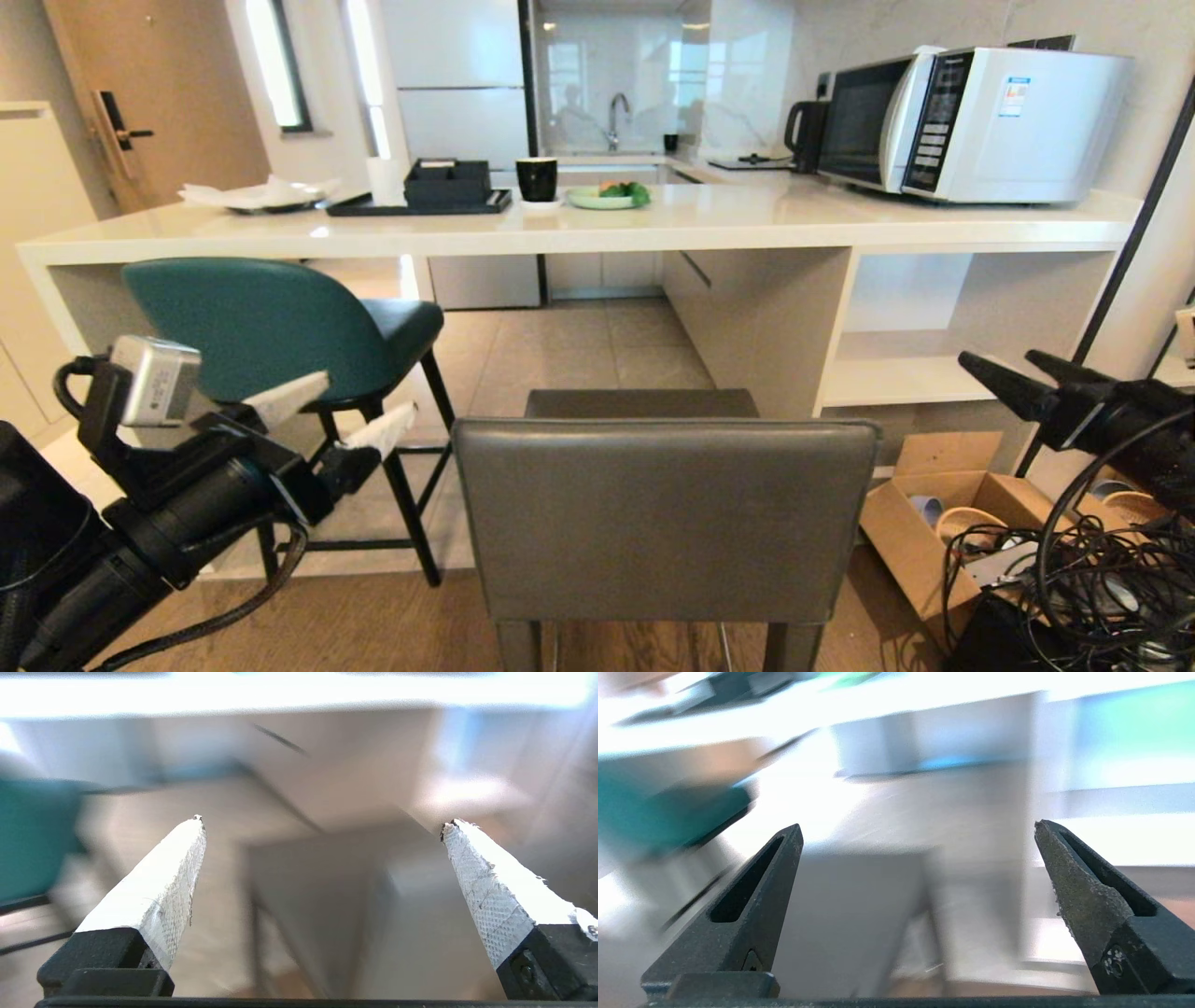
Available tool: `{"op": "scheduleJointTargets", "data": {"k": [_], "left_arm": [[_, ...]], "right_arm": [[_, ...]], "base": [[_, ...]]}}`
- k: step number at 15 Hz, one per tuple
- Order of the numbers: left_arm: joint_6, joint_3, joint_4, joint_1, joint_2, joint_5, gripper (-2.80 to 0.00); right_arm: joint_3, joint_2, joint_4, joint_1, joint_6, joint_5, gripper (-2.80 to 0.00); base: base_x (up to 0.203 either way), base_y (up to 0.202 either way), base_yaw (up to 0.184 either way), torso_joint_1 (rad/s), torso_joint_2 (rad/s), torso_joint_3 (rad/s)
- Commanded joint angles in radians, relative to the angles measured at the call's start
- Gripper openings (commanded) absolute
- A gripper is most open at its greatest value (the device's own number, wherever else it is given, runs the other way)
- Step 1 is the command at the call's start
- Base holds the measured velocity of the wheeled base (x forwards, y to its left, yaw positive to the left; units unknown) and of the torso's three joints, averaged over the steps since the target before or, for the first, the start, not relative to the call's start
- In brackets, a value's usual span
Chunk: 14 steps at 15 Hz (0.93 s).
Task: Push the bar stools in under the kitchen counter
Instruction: Pull the blue chair out from under the dining table
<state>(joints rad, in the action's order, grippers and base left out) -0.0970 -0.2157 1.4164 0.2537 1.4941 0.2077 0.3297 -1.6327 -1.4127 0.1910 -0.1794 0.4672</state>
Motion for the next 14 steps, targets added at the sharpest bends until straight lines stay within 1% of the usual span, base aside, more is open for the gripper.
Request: {"op": "scheduleJointTargets", "data": {"k": [1, 2, 4, 6, 8, 9, 10, 12, 13, 14], "left_arm": [[0.0, -0.061, -0.147, 0.068, -0.198, -0.328, 0.0], [0.0, -0.092, -0.265, 0.073, -0.283, -0.378, 0.0], [0.0, -0.154, -0.476, 0.04, -0.46, -0.424, 0.0], [0.002, -0.203, -0.681, -0.002, -0.647, -0.442, 0.0], [0.007, -0.209, -0.805, -0.074, -0.817, -0.434, 0.0], [0.009, -0.202, -0.852, -0.104, -0.89, -0.424, 0.0], [0.01, -0.198, -0.919, -0.131, -0.967, -0.416, 0.0], [0.011, -0.203, -1.103, -0.158, -1.116, -0.377, 0.0], [0.011, -0.213, -1.228, -0.168, -1.179, -0.351, 0.0], [0.013, -0.222, -1.309, -0.184, -1.211, -0.333, 0.0]], "right_arm": [[0.048, 0.194, 0.174, -0.04, 0.005, -0.287, 0.0], [0.073, 0.284, 0.286, -0.05, 0.007, -0.332, 0.0], [0.11, 0.476, 0.487, -0.061, 0.013, -0.376, 0.0], [0.128, 0.667, 0.67, -0.067, 0.017, -0.397, 0.0], [0.136, 0.863, 0.852, -0.071, 0.025, -0.401, 0.0], [0.14, 0.952, 0.931, -0.072, 0.028, -0.383, 0.0], [0.145, 1.037, 1.011, -0.073, 0.03, -0.342, 0.0], [0.173, 1.153, 1.184, -0.079, 0.028, -0.244, 0.0], [0.195, 1.188, 1.244, -0.102, 0.026, -0.2, 0.0], [0.224, 1.204, 1.304, -0.14, 0.022, -0.181, 0.0]], "base": [[0.0, 0.0, 0.0, 0.0, 0.0, 0.0], [0.0, 0.0, 0.0, 0.0, 0.0, 0.0], [0.0, 0.0, 0.0, 0.0, 0.0, 0.0], [0.0, 0.0, 0.0, 0.0, 0.0, 0.0], [0.0, 0.0, 0.0, 0.0, 0.0, 0.0], [0.0, 0.0, 0.0, 0.0, 0.0, 0.0], [0.0, 0.0, 0.0, 0.0, 0.0, 0.0], [0.0, 0.0, 0.0, 0.0, 0.0, 0.0], [0.0, 0.0, 0.0, 0.0, 0.0, 0.0], [0.0, 0.0, 0.0, 0.0, 0.0, 0.0]]}}
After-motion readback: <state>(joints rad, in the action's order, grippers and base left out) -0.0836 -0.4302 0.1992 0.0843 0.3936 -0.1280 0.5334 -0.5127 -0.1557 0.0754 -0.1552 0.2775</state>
